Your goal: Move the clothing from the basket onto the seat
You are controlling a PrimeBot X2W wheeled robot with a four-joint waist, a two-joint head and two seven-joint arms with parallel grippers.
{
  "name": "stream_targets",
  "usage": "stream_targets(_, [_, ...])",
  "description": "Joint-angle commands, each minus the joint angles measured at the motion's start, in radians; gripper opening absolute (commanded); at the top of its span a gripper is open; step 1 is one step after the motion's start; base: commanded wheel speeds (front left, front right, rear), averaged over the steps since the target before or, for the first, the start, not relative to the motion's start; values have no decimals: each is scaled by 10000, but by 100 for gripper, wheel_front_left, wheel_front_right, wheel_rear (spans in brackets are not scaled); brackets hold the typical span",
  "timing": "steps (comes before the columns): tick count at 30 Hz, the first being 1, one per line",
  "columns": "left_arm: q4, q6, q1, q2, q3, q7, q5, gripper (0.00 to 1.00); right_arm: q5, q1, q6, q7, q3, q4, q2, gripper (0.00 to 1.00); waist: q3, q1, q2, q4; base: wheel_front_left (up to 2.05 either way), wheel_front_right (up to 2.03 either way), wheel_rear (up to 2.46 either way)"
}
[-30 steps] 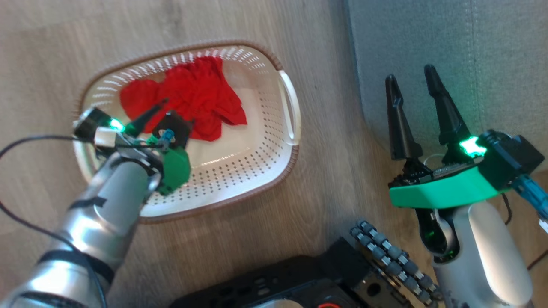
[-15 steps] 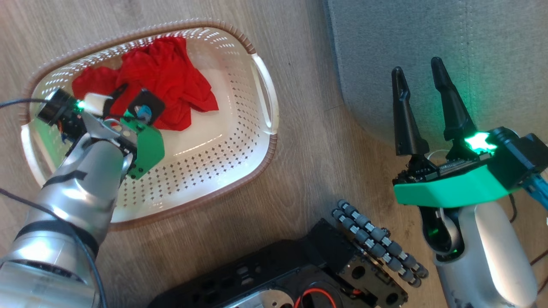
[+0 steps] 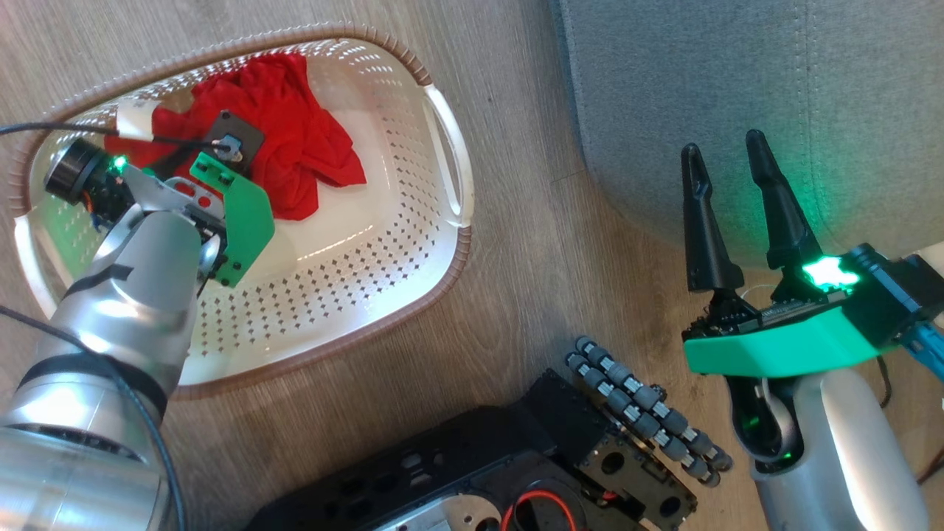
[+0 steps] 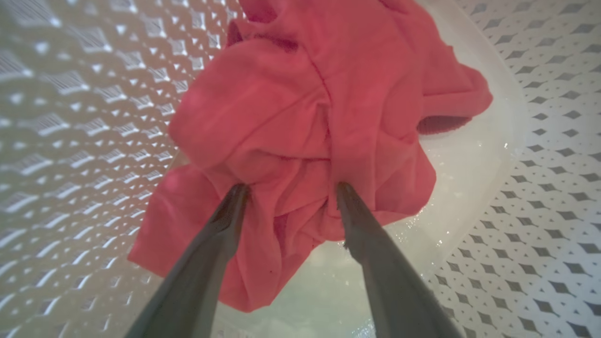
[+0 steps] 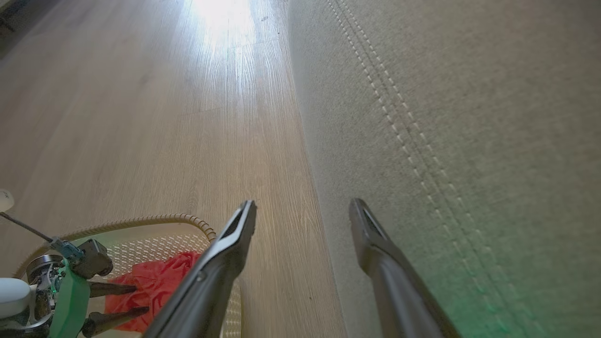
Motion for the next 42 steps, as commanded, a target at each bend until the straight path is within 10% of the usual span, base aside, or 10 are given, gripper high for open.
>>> stream_targets(1, [-43, -102, 62, 23, 69, 207, -13, 100, 67, 553, -2, -65, 107, -200, -41, 100, 32, -1, 1, 25, 0, 0, 0])
stream_targets(26, [-19, 491, -379, -628, -293, 782, -363, 100, -197, 996, -2, -65, -99, -535, -41, 100, 382, -1, 1, 491, 0, 0, 0])
stream_targets(27, [-19, 439, -384, -658, -304, 763, -396, 78, -202, 1001, -2, -65, -106, -550, -41, 100, 386, -1, 1, 501, 0, 0, 0])
stream_targets(28, [-19, 356, -385, -688, -312, 736, -437, 78, -209, 1004, -2, -65, -103, -561, -41, 100, 390, -1, 1, 506, 0, 0, 0])
stream_targets(30, [-18, 188, -400, -723, -338, 619, -503, 0, -215, 1003, -2, -65, -88, -569, -41, 100, 399, -1, 1, 515, 0, 0, 0])
stream_targets(42, [-18, 0, -331, -611, -446, 510, -756, 0, -138, 607, -2, -65, -42, -415, -41, 100, 269, -1, 1, 464, 0, 0, 0])
